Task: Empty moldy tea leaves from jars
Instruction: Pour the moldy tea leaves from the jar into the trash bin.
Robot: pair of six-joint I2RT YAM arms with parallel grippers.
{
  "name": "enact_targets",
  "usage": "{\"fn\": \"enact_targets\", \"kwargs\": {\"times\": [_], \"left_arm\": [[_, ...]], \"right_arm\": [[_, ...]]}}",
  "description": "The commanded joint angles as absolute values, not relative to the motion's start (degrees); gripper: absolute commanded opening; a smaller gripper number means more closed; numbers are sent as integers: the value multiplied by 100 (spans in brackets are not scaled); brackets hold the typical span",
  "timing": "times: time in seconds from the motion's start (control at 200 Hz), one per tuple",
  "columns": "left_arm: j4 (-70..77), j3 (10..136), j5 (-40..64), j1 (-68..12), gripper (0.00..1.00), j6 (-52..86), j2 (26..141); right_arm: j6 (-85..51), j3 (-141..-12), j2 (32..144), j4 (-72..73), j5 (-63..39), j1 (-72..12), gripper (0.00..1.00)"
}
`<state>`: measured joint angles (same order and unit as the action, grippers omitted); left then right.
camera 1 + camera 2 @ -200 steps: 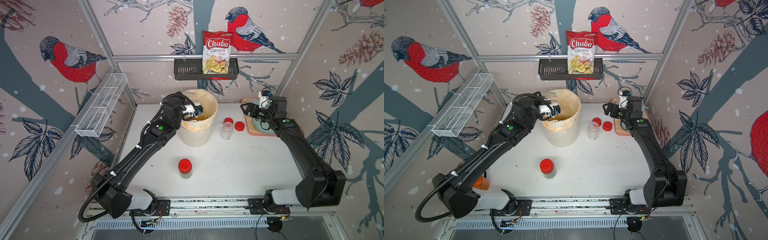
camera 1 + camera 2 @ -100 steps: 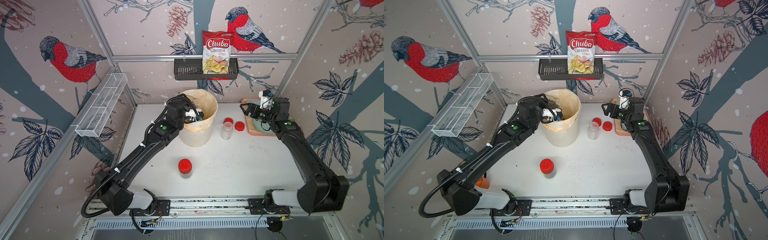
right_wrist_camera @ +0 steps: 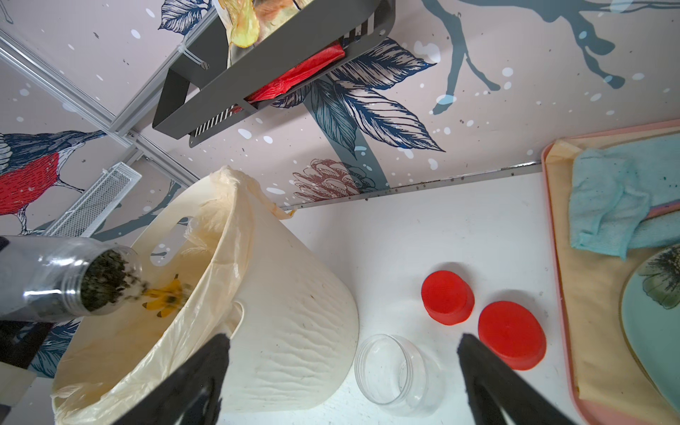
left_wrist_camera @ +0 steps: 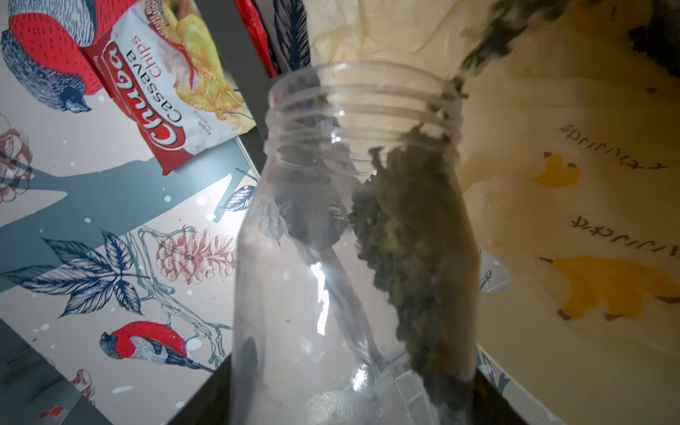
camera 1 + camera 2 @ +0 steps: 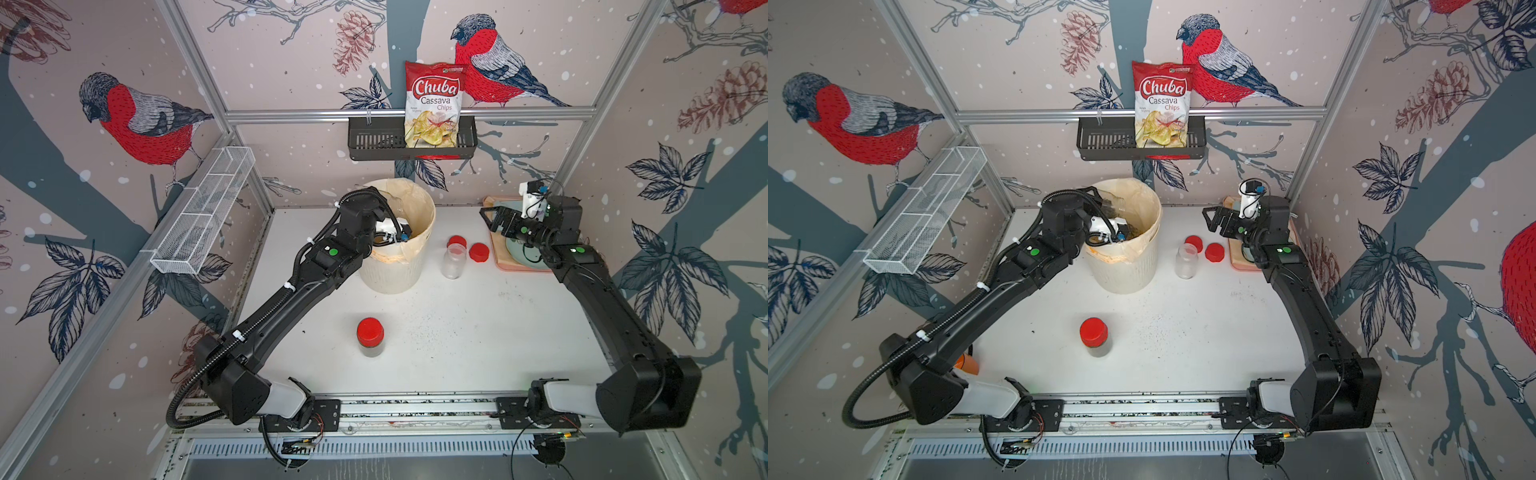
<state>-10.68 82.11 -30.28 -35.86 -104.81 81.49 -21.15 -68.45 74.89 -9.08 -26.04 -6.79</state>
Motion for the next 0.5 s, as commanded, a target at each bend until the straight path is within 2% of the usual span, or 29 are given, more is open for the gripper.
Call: {"fn": "enact_targets", "kwargs": {"times": [0.0,0.175,0.495], "left_arm": [[-903,8441,-3093,-3594,56,-10691,8184],[-1158,9172,-3032,-3595,55,-10791,8481],[-2420,9418,-3487,-3873,57,-9972,8725]], "right_arm": [[-2182,-6811,7436,-649,-2767,-685,98],[-2211,-6735,7342,-626,-2886,-694,98],[-2277,-6469,7205,-450,-2976,-729,99]]}}
